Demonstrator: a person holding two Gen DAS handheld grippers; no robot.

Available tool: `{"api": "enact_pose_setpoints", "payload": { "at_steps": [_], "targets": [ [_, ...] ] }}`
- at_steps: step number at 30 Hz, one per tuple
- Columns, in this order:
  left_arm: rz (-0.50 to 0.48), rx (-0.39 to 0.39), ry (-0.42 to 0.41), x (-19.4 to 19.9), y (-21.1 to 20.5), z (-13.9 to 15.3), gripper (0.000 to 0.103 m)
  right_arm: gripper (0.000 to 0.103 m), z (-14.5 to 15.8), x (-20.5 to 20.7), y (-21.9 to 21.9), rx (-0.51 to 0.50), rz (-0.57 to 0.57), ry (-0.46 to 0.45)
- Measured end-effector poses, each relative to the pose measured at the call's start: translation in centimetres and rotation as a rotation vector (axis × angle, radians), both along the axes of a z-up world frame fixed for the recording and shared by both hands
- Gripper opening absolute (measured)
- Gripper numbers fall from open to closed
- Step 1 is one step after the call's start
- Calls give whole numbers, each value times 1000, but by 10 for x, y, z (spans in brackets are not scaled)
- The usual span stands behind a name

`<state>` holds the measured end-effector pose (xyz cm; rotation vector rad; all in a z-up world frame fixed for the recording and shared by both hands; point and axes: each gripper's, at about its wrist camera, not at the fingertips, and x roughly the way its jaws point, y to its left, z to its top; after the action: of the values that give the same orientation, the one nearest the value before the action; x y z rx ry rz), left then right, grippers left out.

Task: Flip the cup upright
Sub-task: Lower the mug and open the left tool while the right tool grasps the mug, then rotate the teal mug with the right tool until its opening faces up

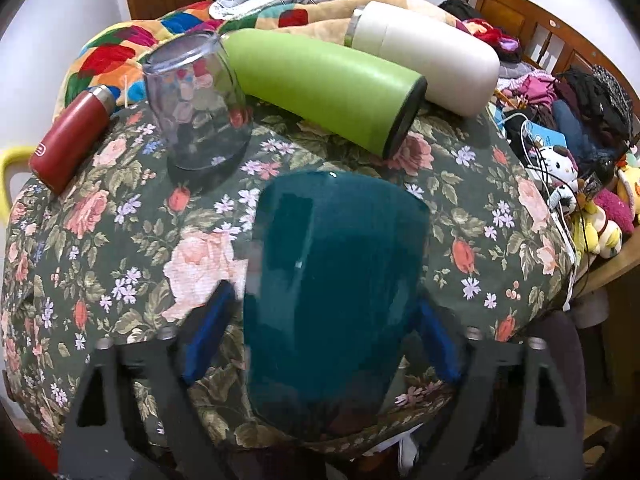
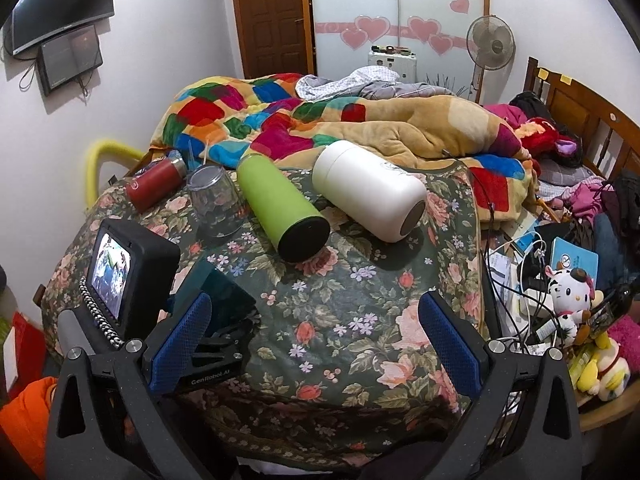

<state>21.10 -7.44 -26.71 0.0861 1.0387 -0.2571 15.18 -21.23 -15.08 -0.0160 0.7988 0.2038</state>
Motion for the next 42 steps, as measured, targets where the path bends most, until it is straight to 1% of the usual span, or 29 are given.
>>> {"api": "enact_pose_setpoints", "payload": {
  "at_steps": [4, 7, 11, 13, 14, 18, 19, 22, 23, 26, 29, 31, 34, 36, 38, 42],
  "targets": [
    [0, 8, -16, -2, 4, 5, 91, 103, 1, -3, 1, -20, -4, -1],
    [-2, -5, -37, -12, 12, 16, 91, 103, 1, -3, 2, -24, -7, 6],
    [22, -28, -110, -36, 35, 44, 91, 103, -3, 1, 7, -4, 1, 31],
    [47, -37, -138, -44, 48, 56, 93, 103, -7, 4, 12, 14, 12, 51],
    [76, -33, -160, -50, 60, 63, 94, 103, -9, 5, 15, 26, 18, 63],
    [172, 15, -220, -60, 96, 77, 94, 103, -27, 18, 30, 81, 38, 143],
    [197, 33, -234, -63, 105, 79, 94, 101, -35, 23, 36, 105, 44, 175],
    [237, 66, -254, -69, 123, 80, 94, 90, -56, 38, 52, 152, 65, 269],
    [245, 68, -259, -70, 128, 80, 94, 86, -63, 43, 58, 163, 69, 300],
    [263, 55, -261, -74, 138, 78, 94, 79, -80, 55, 73, 193, 76, 374],
    [275, 44, -253, -75, 144, 73, 94, 78, -88, 66, 84, 218, 83, 419],
    [278, 36, -247, -74, 144, 70, 94, 78, -88, 70, 90, 196, 79, 416],
    [279, 25, -242, -71, 142, 67, 94, 77, -91, 81, 101, 162, 108, 431],
    [279, 19, -238, -69, 141, 65, 94, 73, -97, 88, 107, 149, 129, 458],
    [276, 14, -235, -68, 140, 65, 94, 73, -99, 91, 108, 139, 145, 469],
    [269, 11, -230, -64, 135, 66, 94, 72, -96, 90, 106, 120, 164, 463]
  ]
}}
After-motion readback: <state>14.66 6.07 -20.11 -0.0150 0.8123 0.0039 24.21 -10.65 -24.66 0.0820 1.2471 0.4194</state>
